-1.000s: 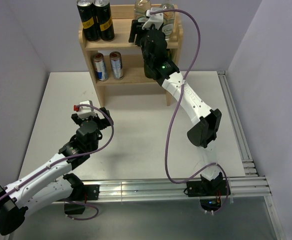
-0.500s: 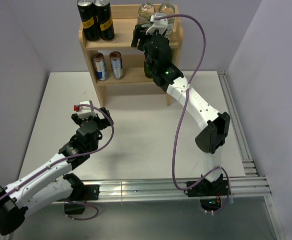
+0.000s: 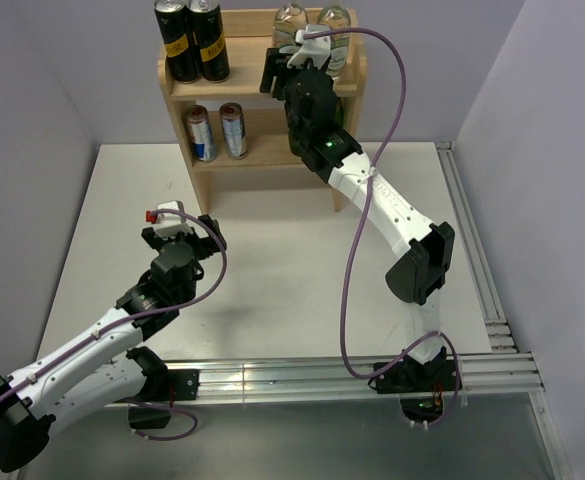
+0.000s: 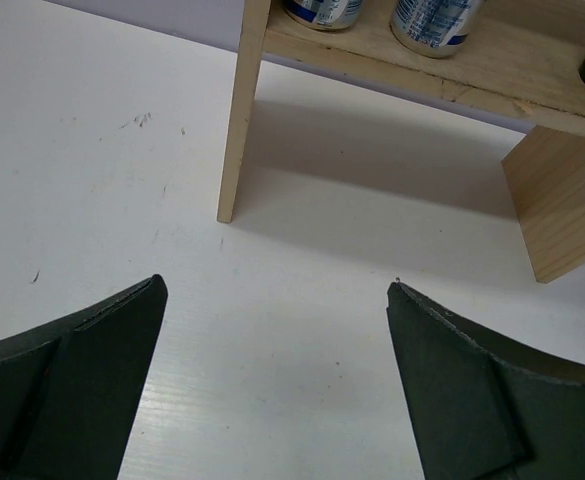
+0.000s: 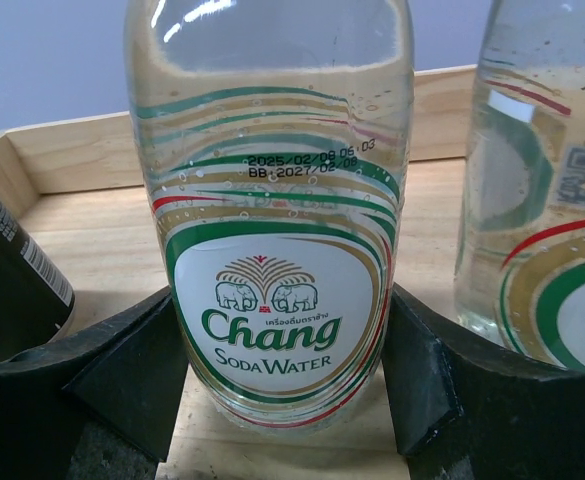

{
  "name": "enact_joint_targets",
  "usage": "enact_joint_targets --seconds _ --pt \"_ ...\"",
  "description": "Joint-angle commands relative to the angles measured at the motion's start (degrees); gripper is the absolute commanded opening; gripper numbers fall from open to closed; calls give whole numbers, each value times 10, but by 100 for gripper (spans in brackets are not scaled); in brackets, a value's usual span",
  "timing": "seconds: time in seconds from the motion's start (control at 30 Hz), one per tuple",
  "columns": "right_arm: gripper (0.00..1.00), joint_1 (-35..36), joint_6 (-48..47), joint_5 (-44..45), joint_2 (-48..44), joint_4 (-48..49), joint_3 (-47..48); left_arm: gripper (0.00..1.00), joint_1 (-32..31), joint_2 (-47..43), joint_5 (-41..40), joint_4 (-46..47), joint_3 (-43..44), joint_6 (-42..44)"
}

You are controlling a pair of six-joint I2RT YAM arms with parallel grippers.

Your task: Place and organize the beverage onto the shelf

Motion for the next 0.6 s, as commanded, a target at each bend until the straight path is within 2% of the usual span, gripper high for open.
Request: enact_joint_targets --seconds 0.0,0.3,0.4,0.43,0.5,0.57 --pt "0 13 30 -8 48 -67 -9 99 2 -9 1 5 5 -7" --pt "0 19 32 -6 54 -64 -23 99 2 -10 1 5 5 -6" --pt "7 19 32 -1 55 -62 -33 99 2 -14 1 5 4 -6" --pt "15 20 32 0 55 -61 -35 99 2 -13 1 5 4 -7" --pt "24 21 31 1 54 -57 -42 99 2 -15 1 5 4 -6" --pt "26 22 30 2 54 -56 -45 99 2 -15 1 4 4 -6"
